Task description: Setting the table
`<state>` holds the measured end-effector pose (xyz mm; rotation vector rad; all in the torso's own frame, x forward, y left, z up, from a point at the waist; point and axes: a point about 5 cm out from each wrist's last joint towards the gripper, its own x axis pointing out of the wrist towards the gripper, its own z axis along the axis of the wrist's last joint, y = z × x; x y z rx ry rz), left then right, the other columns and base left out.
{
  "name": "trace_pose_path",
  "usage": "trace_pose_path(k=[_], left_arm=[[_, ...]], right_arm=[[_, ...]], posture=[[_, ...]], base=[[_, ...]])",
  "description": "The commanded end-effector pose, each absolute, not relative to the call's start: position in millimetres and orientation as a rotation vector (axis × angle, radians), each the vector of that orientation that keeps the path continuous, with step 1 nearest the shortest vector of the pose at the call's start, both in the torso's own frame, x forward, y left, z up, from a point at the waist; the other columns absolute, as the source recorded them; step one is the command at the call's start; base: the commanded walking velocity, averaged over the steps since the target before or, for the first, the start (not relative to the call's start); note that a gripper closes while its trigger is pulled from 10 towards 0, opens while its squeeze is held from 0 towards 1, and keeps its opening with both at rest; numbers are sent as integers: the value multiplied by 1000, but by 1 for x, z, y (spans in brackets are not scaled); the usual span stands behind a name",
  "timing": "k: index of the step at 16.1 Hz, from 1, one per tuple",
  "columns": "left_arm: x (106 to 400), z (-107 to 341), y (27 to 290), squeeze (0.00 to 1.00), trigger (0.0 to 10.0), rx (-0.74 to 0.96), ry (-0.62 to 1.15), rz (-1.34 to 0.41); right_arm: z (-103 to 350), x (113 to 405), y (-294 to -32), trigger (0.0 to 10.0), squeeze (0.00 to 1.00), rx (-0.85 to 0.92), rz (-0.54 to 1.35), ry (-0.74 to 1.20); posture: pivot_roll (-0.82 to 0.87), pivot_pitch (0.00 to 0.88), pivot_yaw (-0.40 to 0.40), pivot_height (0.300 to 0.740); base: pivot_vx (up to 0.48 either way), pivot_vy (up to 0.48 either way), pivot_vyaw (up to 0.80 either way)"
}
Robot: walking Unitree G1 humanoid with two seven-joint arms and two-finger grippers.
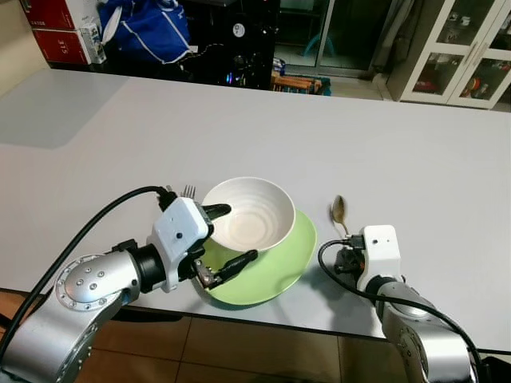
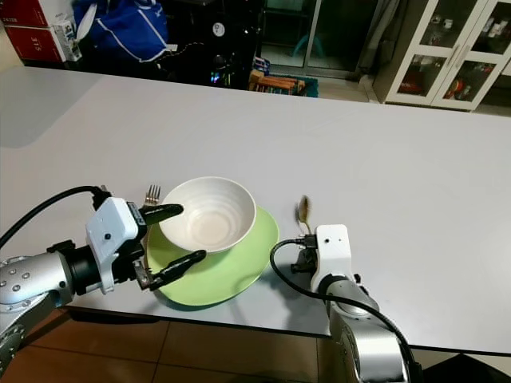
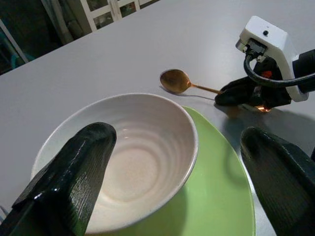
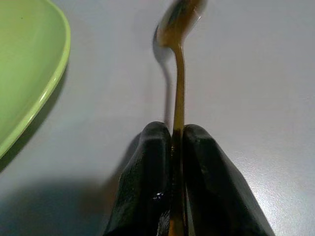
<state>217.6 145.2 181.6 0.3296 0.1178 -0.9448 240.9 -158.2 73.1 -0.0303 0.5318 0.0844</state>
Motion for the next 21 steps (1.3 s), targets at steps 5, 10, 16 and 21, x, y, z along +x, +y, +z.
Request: trace_pose_path(k=[5,10,16,21], left_arm=[[216,184,143,0,10000,339,118,-968],[218,184,144,0,10000,343,116,-964],[221,186,141,0,10000,337,98,-960],[222,186,139,0,10000,333,88,-966]], right_arm=[[66,234,-157,10000,1000,-29,140,599],[75,237,-153,10000,1000,14,227,556],[98,242,-160,10000,0,161,325,490],[119,250,-171,10000,0,179,370,422]], posture=[[72,31,-27,740],[67,31,-27,740],[53,26,-33,740],[46,23,-34,740]], base=[[0,0,0],[0,0,0],[0,0,0],[0,0,0]])
